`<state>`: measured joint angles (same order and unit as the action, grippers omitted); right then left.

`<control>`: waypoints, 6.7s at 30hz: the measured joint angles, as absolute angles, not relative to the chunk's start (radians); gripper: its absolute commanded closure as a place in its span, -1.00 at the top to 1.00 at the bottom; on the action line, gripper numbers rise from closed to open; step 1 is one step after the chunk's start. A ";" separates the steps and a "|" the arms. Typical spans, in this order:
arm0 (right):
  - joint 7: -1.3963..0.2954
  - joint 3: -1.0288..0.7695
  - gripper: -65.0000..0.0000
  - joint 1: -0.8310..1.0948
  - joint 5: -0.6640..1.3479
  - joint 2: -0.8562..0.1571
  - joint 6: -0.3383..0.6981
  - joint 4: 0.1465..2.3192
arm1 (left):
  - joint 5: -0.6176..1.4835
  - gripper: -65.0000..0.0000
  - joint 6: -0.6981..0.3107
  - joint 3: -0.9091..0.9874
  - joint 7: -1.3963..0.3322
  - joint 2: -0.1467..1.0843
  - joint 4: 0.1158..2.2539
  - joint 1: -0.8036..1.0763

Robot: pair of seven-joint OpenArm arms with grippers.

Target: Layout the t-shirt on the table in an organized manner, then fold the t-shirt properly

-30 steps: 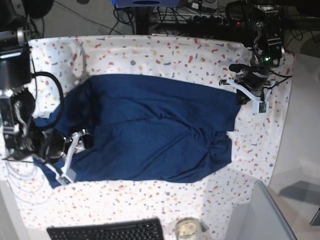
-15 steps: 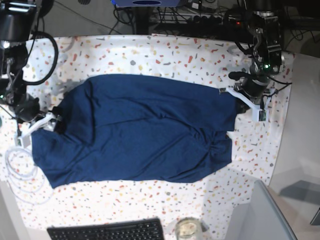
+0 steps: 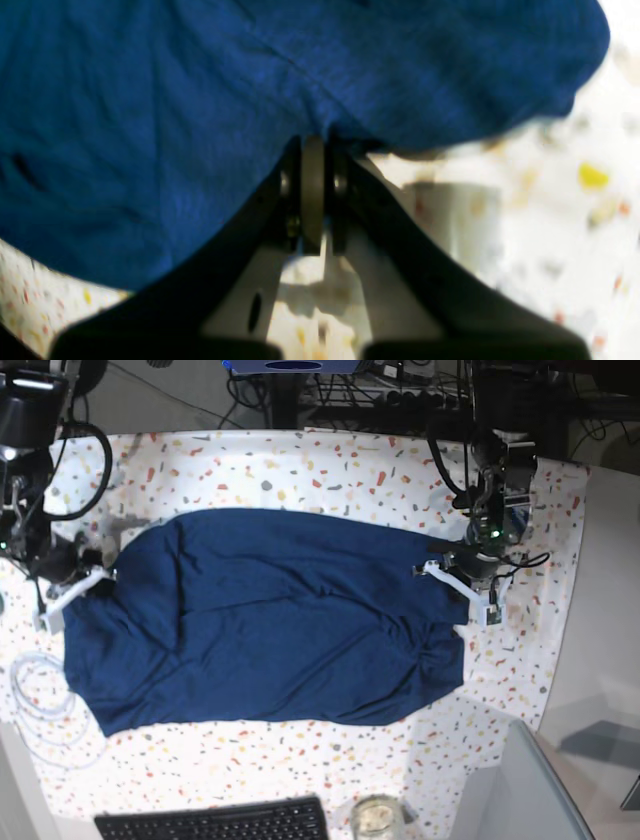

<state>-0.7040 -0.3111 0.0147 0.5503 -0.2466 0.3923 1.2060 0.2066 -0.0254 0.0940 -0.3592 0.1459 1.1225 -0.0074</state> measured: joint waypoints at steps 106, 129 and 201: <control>-0.648 -0.595 -0.16 0.297 0.553 -0.191 0.677 1.388 | 0.204 -1.00 0.133 -0.505 0.159 0.196 0.702 -0.221; -0.639 -0.546 -0.97 0.165 0.551 -0.212 0.690 1.178 | 0.202 -1.00 0.142 -0.506 0.136 0.211 0.740 -0.199; -1.010 -0.301 0.18 0.067 0.558 -0.184 0.450 1.706 | 0.208 -1.00 0.131 -0.171 -0.411 0.290 1.394 0.237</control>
<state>-1.0100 -0.3012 0.0673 0.5575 -0.1837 0.4500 1.7058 0.2085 0.1310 -0.1715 -0.4110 0.2905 1.3941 0.2371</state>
